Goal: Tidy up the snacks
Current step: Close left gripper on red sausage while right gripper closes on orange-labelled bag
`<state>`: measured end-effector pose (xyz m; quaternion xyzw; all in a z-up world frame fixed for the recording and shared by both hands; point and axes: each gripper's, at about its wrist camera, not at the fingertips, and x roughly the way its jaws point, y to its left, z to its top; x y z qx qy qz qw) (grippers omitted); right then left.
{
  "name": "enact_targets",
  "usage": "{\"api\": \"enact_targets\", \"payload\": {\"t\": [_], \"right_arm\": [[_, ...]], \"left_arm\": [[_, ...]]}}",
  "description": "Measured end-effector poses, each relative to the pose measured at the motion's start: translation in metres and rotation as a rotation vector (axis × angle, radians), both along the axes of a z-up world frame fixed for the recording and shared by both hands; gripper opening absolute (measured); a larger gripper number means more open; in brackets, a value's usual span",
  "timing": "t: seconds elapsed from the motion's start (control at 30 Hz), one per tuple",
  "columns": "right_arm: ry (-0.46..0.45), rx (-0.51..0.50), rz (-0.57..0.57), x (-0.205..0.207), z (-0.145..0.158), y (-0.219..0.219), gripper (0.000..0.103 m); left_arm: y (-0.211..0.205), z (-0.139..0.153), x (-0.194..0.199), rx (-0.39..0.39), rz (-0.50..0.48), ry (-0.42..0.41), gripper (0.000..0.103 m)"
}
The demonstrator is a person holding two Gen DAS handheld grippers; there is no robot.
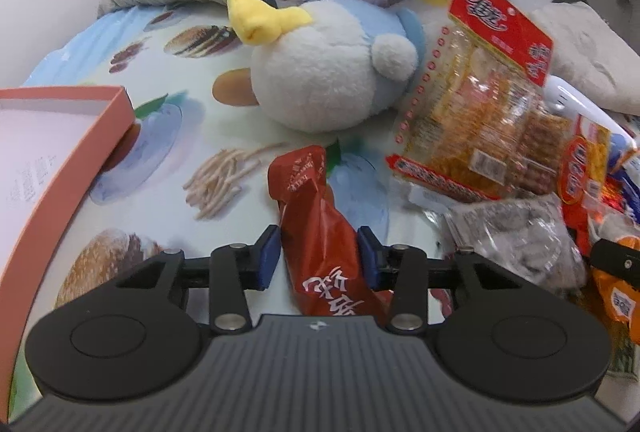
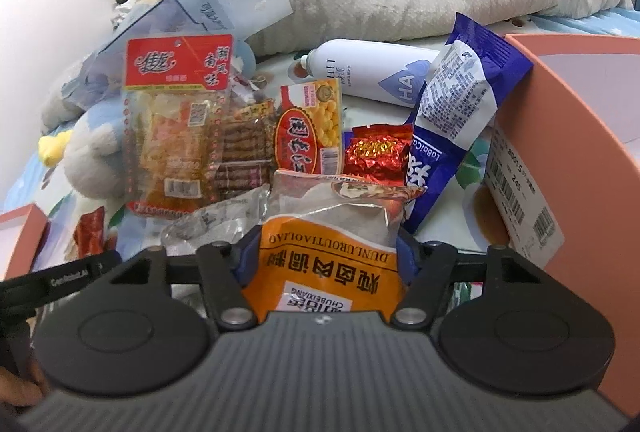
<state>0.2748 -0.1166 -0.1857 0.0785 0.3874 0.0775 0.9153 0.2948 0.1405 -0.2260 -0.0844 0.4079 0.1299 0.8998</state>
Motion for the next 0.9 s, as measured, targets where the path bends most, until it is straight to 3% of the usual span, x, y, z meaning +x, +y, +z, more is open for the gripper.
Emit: {"api": "enact_targets", "payload": {"t": [0.67, 0.83, 0.9], "right_arm": [[-0.02, -0.055, 0.097, -0.097, 0.032, -0.016, 0.066], [-0.029, -0.056, 0.122, -0.121, 0.041, -0.021, 0.066], [-0.035, -0.061, 0.133, -0.127, 0.042, -0.021, 0.066]], "left_arm": [[-0.049, 0.039, -0.097, -0.108, -0.15, 0.012, 0.044], [-0.061, 0.051, -0.111, -0.125, -0.168, 0.006, 0.03], [-0.067, 0.053, -0.114, -0.121, -0.188, 0.015, 0.029]]}}
